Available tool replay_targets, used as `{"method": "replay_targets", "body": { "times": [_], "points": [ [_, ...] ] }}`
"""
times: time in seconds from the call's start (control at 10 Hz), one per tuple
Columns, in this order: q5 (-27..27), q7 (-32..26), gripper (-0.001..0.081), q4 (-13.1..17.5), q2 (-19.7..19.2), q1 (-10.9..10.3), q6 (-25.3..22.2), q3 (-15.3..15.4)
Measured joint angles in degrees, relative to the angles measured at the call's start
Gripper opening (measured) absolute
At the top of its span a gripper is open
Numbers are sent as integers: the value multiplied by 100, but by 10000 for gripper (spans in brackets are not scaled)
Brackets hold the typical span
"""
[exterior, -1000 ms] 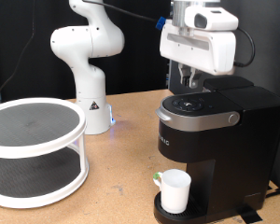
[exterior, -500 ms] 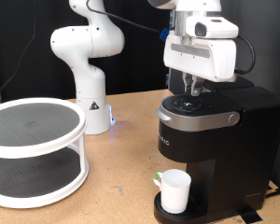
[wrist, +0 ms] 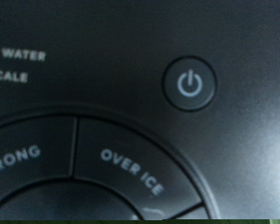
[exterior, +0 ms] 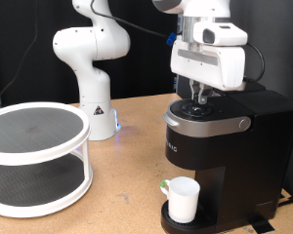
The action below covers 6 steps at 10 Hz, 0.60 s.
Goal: Make a cup of coffee with the keurig machine
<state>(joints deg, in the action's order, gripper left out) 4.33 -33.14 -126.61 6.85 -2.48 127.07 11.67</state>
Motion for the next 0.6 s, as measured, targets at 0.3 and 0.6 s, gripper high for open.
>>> {"method": "replay_targets", "body": {
  "times": [0.3, 0.6],
  "points": [
    [111, 113, 4, -2, -141, 3, 0, 0],
    [173, 181, 4, 33, -183, 5, 2, -1]
  ]
}}
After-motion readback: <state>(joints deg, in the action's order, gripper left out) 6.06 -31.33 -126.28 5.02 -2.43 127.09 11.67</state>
